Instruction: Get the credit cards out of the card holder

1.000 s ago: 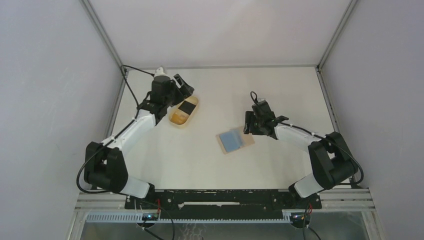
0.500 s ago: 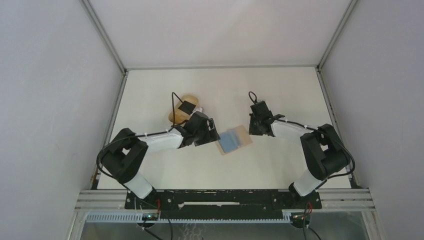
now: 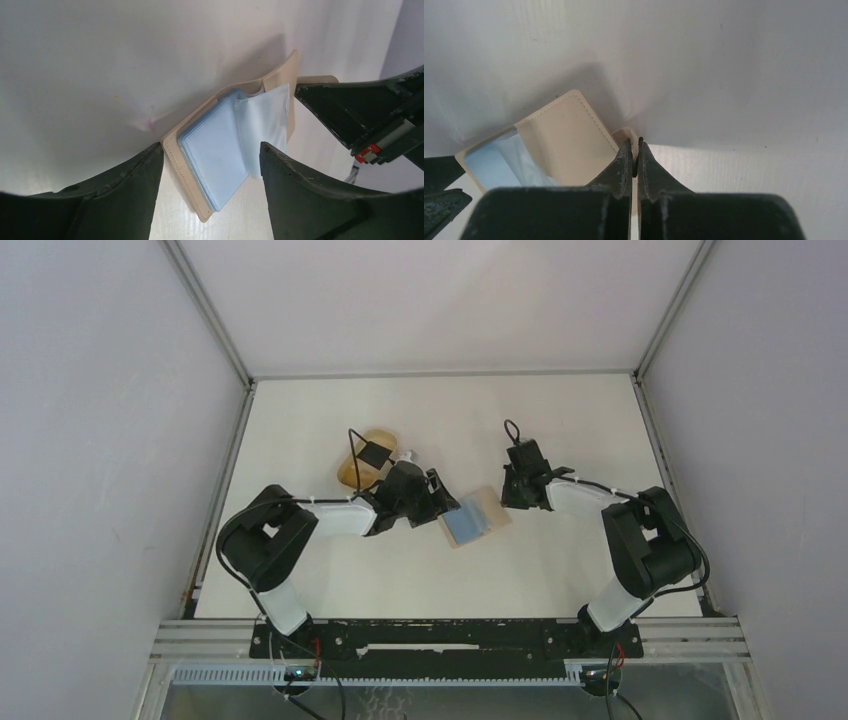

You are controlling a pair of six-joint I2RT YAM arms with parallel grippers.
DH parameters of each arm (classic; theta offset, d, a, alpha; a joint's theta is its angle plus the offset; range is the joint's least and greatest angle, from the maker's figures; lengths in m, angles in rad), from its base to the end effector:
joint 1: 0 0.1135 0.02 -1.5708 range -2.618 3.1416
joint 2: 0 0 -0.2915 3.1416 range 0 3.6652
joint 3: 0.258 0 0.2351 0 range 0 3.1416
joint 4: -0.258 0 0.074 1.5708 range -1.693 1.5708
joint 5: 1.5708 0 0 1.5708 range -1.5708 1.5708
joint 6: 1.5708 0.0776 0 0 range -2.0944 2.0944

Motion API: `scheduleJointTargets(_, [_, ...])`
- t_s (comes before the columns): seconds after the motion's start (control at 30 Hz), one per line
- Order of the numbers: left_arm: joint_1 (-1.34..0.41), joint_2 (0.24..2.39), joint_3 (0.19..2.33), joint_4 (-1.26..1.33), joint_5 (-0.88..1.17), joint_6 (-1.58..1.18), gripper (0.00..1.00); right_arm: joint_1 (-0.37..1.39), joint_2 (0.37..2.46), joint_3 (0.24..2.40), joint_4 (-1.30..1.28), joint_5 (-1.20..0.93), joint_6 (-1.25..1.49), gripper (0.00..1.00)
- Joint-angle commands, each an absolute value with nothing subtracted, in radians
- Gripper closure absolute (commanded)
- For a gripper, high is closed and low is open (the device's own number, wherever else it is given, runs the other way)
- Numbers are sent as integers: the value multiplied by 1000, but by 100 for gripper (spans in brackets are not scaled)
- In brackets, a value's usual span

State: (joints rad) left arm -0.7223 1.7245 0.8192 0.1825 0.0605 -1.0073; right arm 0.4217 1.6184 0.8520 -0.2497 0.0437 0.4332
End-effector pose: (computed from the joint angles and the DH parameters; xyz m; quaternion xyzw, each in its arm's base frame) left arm 0.2713 -0.2453 0.1596 -0.1171 0.9036 -0.3308 0.2458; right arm 0.2925 0.1275 0.1614 0.0115 0.9615 0.0944 0.2578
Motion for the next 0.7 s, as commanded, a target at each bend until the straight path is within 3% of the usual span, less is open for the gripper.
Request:
scheduleJointTargets(0.0, [-738,1742,787,288,154,-1082,25,414,1607,860,-200,-10,467,100])
scheduleJointTargets(0.43, [-738,1547,617,612,95,-1150,30,393,1591,810,-167,-72,500,100])
scheduleJointTargets(0.57, [-739,1567,611,676,113,-1158,38,390,1590,798,-164,-77,507,100])
scheduleJointTargets(0.67, [-742,1600,623,676,135,-1165,58,389,1585,787,-162,-80,513,100])
